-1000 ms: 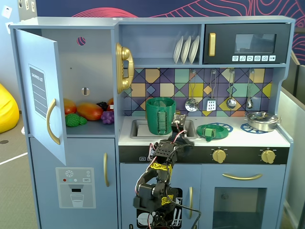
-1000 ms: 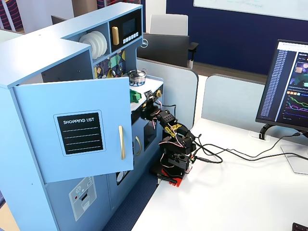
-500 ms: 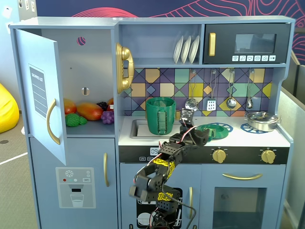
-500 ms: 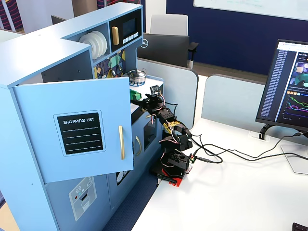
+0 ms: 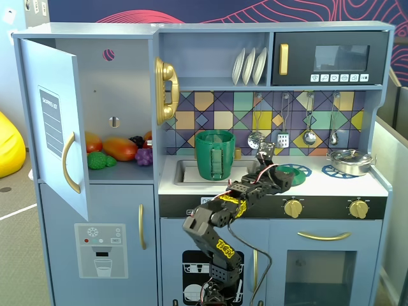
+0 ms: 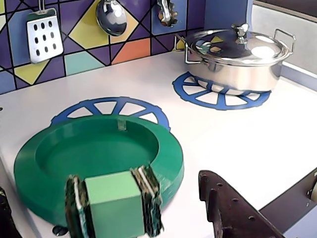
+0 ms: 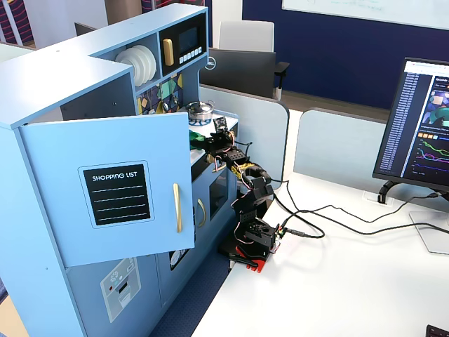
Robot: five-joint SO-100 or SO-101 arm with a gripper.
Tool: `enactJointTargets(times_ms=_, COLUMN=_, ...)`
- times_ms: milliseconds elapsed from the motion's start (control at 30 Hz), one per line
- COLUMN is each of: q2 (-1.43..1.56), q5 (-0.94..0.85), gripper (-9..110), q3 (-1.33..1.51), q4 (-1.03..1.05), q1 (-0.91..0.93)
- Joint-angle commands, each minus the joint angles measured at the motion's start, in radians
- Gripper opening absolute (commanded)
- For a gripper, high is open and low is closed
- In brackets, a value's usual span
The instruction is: Pick up the lid from the counter and put it on the green recipient
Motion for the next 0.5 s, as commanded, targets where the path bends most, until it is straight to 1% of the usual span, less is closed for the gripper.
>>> enactJointTargets(times_ms=0, q2=-0.054, q5=0.018, gripper=45, q3=-0.123, q4=-0.04, q1=-0.011)
enactJointTargets(times_ms=400, q2=-0.275, q5=0.038, gripper=40, q3=-0.276, q4=-0.038, q1=-0.058)
enactJointTargets(times_ms=467, q2=-0.299, q5=0.037, gripper=37, q3=-0.293, q4=-0.038, q1=-0.066)
